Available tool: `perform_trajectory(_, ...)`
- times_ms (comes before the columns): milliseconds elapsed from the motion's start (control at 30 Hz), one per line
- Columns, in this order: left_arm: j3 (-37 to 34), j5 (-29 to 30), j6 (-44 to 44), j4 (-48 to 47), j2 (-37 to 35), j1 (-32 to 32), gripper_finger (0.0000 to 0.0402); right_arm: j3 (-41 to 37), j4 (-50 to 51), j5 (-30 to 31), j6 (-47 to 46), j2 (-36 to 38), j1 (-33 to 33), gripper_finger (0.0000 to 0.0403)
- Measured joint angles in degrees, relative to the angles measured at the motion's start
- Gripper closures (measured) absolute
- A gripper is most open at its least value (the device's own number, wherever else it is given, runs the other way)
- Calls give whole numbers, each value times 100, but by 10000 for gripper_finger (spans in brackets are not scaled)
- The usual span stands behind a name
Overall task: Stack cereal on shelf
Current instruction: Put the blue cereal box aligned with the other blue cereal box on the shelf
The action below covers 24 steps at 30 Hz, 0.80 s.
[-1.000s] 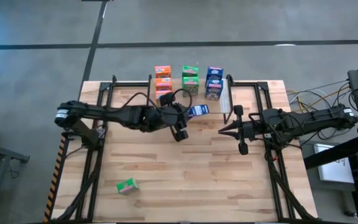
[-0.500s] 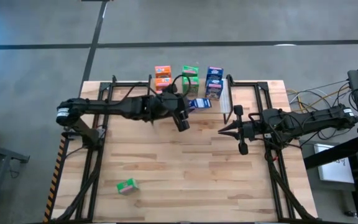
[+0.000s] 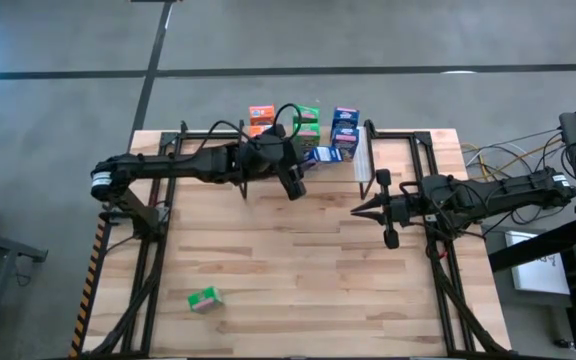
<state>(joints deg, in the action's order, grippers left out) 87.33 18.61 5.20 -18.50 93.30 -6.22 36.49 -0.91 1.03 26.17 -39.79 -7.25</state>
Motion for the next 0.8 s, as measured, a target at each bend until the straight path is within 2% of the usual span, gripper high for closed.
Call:
perform_trajectory(133, 0, -19, 99, -86, 0, 0, 263, 0, 13, 1, 0, 0, 0, 390)
perform_trajectory(367, 2, -22, 189, -963, 0, 0, 263, 0, 14, 1, -2, 0, 0, 390)
perform_trajectory(800, 2, -127, 121, -822, 20, -23, 263, 0, 18, 3, -3, 0, 0, 390)
